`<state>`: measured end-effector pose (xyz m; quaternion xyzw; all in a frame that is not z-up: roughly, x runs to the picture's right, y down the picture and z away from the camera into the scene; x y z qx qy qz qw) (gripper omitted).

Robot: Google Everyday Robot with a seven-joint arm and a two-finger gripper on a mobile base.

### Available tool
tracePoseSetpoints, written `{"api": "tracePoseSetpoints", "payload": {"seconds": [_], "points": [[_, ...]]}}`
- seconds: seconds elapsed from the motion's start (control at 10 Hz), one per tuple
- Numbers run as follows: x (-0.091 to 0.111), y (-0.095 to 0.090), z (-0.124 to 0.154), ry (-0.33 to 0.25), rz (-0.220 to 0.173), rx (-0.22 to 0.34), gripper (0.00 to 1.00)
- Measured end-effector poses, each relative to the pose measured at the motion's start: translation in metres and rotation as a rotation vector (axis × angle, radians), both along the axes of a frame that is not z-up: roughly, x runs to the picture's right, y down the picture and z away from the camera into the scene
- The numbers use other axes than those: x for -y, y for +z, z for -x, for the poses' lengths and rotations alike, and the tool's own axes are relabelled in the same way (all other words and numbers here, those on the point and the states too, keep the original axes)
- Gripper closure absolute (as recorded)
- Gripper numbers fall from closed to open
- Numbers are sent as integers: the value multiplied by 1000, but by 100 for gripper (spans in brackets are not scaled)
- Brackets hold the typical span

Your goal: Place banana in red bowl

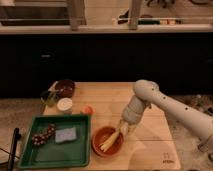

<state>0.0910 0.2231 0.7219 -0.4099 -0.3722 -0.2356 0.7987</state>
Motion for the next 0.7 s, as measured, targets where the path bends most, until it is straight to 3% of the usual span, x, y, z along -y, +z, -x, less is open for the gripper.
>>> {"api": "tracePoseSetpoints", "payload": {"seconds": [0.3,0.7], "points": [[1,1,1,1,4,-5,21],[3,4,-1,20,-11,-22,20]]}}
